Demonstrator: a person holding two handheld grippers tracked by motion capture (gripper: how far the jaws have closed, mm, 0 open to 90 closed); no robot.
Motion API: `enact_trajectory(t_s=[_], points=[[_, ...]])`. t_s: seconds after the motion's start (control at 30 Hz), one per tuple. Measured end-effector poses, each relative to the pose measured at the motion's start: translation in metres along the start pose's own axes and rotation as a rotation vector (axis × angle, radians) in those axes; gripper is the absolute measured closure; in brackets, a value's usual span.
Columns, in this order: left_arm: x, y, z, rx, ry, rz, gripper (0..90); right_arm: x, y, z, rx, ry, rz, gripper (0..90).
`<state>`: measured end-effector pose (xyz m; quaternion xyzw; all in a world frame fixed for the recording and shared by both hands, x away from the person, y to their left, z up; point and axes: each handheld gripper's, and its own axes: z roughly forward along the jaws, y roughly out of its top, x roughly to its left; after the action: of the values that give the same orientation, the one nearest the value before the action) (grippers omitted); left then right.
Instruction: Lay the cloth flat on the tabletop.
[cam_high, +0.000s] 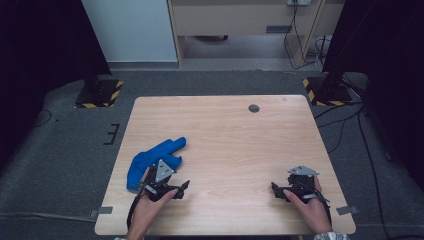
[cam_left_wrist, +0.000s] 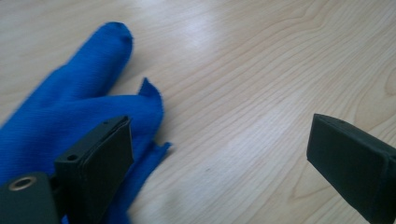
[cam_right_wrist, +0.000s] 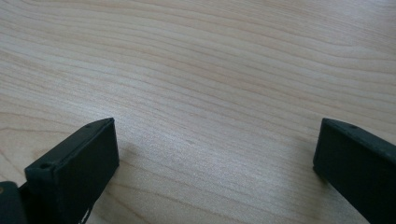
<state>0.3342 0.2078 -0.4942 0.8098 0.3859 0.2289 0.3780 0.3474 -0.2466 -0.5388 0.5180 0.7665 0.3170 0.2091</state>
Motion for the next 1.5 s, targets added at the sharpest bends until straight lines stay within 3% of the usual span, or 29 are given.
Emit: enact_trajectory(t_s=[0.13,0.23,0.37,0.47,0.53,0.73,0.83,0.87,0.93,1.03,1.07,1.13,1.2,1.27,1.4,1.5], points=[[0.018,0.009,-0.018,-0.016,0.044,0.009,6.3,0.000,0.000,0.000,-0.001,0.003,-0.004,0.3],[0.048,0.011,-0.032,0.001,0.112,-0.010,6.1,0.000,0.000,0.000,-0.002,0.004,-0.010,0.3],[0.069,0.002,-0.033,0.025,0.138,-0.049,5.7,0.000,0.000,0.000,-0.001,0.006,-0.010,0.3],[0.085,-0.010,-0.027,0.055,0.136,-0.110,5.7,0.000,0.000,0.000,-0.001,0.008,-0.014,0.2],[0.090,-0.018,-0.021,0.094,0.158,-0.113,5.7,0.000,0.000,0.000,-0.001,0.008,-0.013,0.2],[0.100,-0.035,-0.003,0.156,0.169,-0.172,6.5,0.001,0.000,0.000,-0.001,0.008,-0.013,0.3],[0.102,-0.041,0.004,0.179,0.138,-0.204,7.4,0.000,0.000,0.000,-0.002,0.009,-0.018,0.3],[0.101,-0.044,0.007,0.184,0.115,-0.206,12.1,0.000,0.000,0.000,-0.002,0.009,-0.018,0.3],[0.102,-0.046,0.007,0.172,0.106,-0.230,16.6,0.001,0.000,0.000,-0.001,0.011,-0.020,0.3],[0.101,-0.046,0.004,0.162,0.090,-0.233,29.3,0.001,0.000,0.000,-0.001,0.011,-0.020,0.3],[0.101,-0.045,0.002,0.162,0.085,-0.233,43.9,0.001,0.000,0.000,-0.001,0.010,-0.020,0.3],[0.101,-0.045,0.000,0.159,0.076,-0.249,49.2,0.001,0.000,0.000,-0.001,0.011,-0.020,0.3],[0.100,-0.045,0.000,0.151,0.051,-0.258,66.2,0.001,0.000,0.000,-0.001,0.010,-0.019,0.3],[0.098,-0.042,0.001,0.150,0.038,-0.265,76.5,0.001,0.000,0.000,-0.001,0.010,-0.019,0.3],[0.094,-0.036,0.000,0.136,0.015,-0.268,78.5,0.001,0.000,0.000,-0.001,0.010,-0.019,0.3],[0.087,-0.027,0.000,0.126,-0.006,-0.248,79.0,0.001,0.000,0.000,-0.001,0.010,-0.019,0.3]])
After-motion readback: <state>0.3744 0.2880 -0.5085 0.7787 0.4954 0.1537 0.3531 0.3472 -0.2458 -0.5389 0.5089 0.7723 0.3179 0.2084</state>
